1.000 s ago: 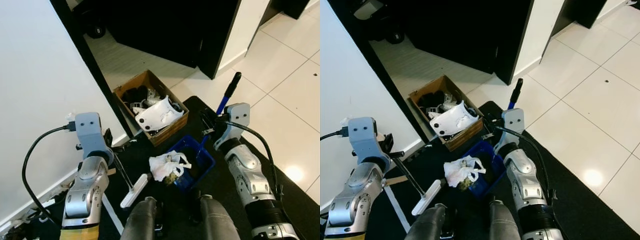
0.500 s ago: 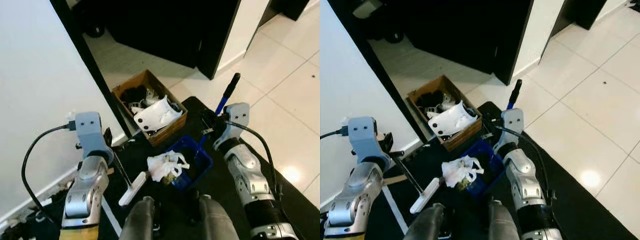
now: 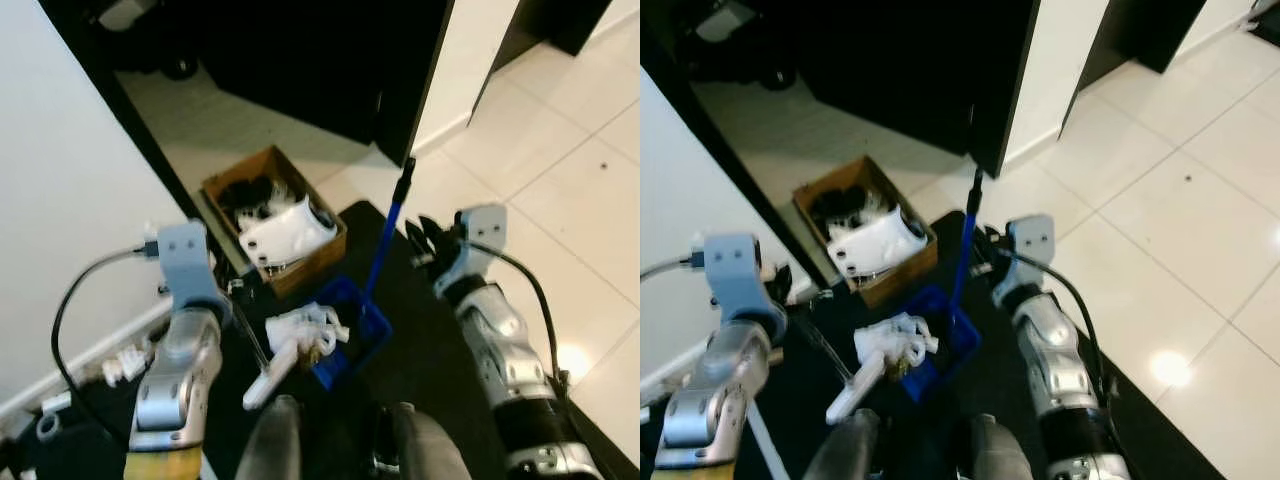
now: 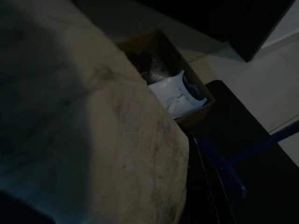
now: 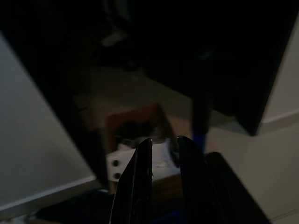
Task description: Sweep floor
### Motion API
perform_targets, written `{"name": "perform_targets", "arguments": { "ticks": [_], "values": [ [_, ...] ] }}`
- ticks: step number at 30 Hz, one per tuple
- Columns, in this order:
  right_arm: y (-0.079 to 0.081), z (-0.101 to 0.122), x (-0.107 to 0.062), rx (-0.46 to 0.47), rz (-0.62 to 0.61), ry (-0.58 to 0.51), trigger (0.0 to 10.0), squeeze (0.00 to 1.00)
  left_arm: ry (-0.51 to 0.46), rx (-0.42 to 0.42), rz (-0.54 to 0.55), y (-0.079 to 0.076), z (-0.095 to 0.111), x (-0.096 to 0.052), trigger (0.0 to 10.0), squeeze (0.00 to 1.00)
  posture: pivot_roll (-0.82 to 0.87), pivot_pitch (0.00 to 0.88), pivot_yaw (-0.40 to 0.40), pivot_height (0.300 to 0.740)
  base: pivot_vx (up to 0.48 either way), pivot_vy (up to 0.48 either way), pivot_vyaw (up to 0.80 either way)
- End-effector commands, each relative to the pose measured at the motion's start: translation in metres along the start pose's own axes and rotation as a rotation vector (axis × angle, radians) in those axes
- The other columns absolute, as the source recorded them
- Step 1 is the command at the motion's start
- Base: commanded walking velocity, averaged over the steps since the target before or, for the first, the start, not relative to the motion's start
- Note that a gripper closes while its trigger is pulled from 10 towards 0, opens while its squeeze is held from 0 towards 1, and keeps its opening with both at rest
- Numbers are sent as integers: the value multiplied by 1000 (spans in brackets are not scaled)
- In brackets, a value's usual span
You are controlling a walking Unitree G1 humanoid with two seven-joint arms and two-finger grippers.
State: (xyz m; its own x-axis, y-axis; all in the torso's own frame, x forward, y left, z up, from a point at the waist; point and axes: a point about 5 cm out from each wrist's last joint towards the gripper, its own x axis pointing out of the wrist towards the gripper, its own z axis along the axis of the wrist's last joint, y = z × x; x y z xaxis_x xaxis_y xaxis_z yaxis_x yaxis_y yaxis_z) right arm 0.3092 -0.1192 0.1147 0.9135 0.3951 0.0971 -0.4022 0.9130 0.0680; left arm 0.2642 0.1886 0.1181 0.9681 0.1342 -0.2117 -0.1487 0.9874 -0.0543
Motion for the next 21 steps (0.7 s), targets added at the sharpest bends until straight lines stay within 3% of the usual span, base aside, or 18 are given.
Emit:
{"name": "perform_targets", "arguments": {
  "ticks": [1,11,21],
  "values": [
    [-7,-4,-5,-5,-21,22,10000,0,19,13,20,3,-5,-1,10000,0,30,187,29,740,0,0,0],
    [-7,-3,-5,-7,-19,22,10000,0,42,21,54,7,-9,1,10000,0,29,187,29,740,0,-310,0],
    [-7,-4,-6,-9,-21,24,10000,0,59,20,91,12,-12,2,10000,0,26,190,30,740,283,0,0]
  ]
}}
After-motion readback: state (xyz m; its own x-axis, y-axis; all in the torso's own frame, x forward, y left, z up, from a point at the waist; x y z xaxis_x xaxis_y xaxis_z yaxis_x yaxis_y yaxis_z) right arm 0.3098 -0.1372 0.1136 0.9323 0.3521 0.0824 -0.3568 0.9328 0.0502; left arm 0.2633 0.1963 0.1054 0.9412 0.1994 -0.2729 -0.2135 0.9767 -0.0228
